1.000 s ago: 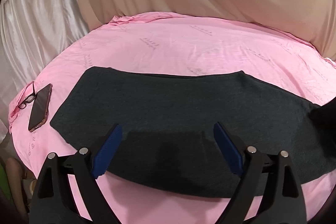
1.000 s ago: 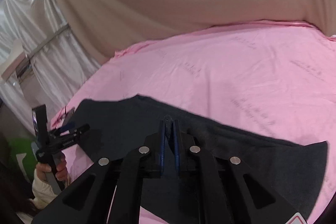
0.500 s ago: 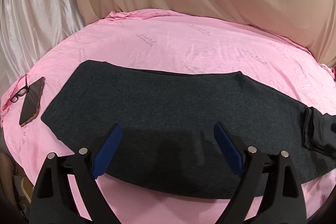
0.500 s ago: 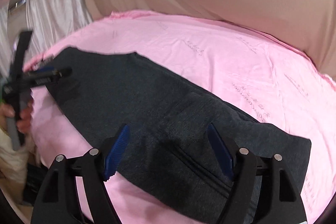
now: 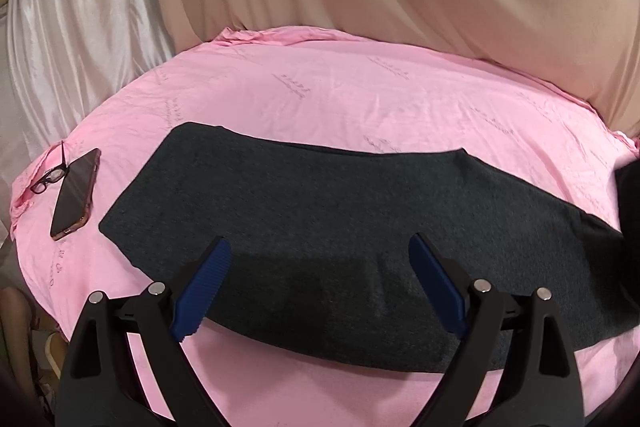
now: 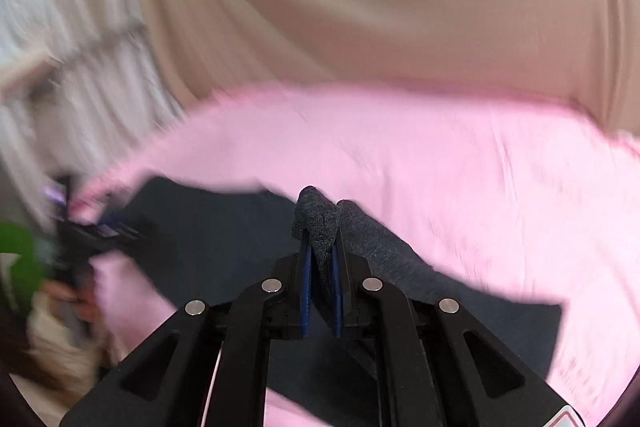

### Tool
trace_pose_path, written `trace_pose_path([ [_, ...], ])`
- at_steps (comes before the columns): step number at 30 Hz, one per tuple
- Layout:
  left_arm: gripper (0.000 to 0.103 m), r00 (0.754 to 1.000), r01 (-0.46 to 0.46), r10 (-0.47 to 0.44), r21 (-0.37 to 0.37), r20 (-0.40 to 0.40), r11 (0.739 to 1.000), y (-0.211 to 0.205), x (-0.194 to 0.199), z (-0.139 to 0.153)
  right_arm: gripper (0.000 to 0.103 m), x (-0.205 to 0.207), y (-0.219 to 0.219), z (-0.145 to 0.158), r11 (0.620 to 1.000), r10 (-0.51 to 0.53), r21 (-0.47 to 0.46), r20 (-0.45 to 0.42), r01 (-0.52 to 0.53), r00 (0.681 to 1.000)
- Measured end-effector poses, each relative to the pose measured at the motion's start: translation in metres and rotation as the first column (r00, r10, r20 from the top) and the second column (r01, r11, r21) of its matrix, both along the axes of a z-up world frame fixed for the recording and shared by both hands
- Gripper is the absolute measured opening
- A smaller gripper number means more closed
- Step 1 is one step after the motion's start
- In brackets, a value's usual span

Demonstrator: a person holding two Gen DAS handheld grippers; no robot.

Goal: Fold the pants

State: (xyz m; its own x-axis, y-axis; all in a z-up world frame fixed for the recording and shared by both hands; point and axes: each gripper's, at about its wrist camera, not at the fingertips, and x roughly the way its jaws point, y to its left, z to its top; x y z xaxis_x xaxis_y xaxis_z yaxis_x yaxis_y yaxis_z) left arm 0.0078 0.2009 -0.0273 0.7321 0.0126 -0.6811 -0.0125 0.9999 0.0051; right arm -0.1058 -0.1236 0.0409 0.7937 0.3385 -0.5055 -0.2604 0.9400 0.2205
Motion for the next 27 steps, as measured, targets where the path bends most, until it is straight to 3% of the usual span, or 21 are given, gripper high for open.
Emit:
trace_pose_path([
  [3, 0.088, 1.0, -0.008, 0.008, -0.007, -0.01, 1.0, 0.0, 0.004, -0.002, 0.014, 0.017, 0.035, -0.042, 0.991, 0.135, -0.006, -0.137, -0.137, 0.981],
  [4, 0.088, 1.0, -0.008, 0.008, -0.007, -0.017, 1.0, -0.001, 0.005, -0.004, 0.023, 0.025, 0.049, -0.07, 0.986, 0.147, -0.042, -0.224, -0.161, 0.963],
  [6, 0.088, 1.0, -0.003, 0.003, -0.003, -0.028, 1.0, -0.004, 0.006, -0.005, 0.026, 0.031, 0.061, -0.118, 0.981, 0.106, -0.114, -0.38, -0.16, 0.919],
  [9, 0.089, 1.0, 0.006, -0.005, 0.025, -0.029, 1.0, -0.004, 0.001, -0.005, 0.031, 0.001, 0.024, -0.089, 0.997, 0.069, -0.008, -0.293, -0.074, 0.954],
  [11, 0.09, 1.0, 0.002, 0.0, 0.041, -0.031, 0.999, -0.003, 0.001, -0.008, 0.057, -0.028, -0.019, -0.055, 0.998, -0.063, 0.009, -0.204, 0.066, 0.977],
  [13, 0.09, 0.999, -0.005, 0.007, 0.037, -0.045, 0.999, -0.001, 0.004, -0.011, 0.068, -0.055, -0.056, -0.039, 0.981, -0.188, 0.011, -0.158, 0.192, 0.969],
  [16, 0.09, 0.998, -0.008, 0.01, 0.024, -0.06, 1.0, -0.006, 0.009, -0.015, 0.068, -0.083, -0.124, -0.05, 0.931, -0.339, 0.049, -0.25, 0.362, 0.907],
  [20, 0.09, 0.997, 0.015, -0.014, 0.011, -0.074, 1.0, -0.021, 0.012, -0.015, 0.069, -0.087, -0.164, -0.086, 0.893, -0.374, 0.106, -0.369, 0.438, 0.851],
  [22, 0.09, 0.996, 0.033, -0.033, 0.004, -0.082, 0.999, -0.03, 0.011, -0.014, 0.068, -0.086, -0.161, -0.099, 0.891, -0.335, 0.162, -0.395, 0.424, 0.856],
  [24, 0.09, 0.996, 0.037, -0.036, 0.012, -0.081, 0.999, -0.037, 0.009, -0.011, 0.061, -0.085, -0.152, -0.107, 0.903, -0.267, 0.218, -0.392, 0.371, 0.88],
  [27, 0.09, 0.996, 0.03, -0.028, 0.032, -0.08, 0.999, -0.044, 0.005, -0.008, 0.033, -0.086, -0.137, -0.112, 0.922, -0.259, 0.182, -0.366, 0.342, 0.894],
])
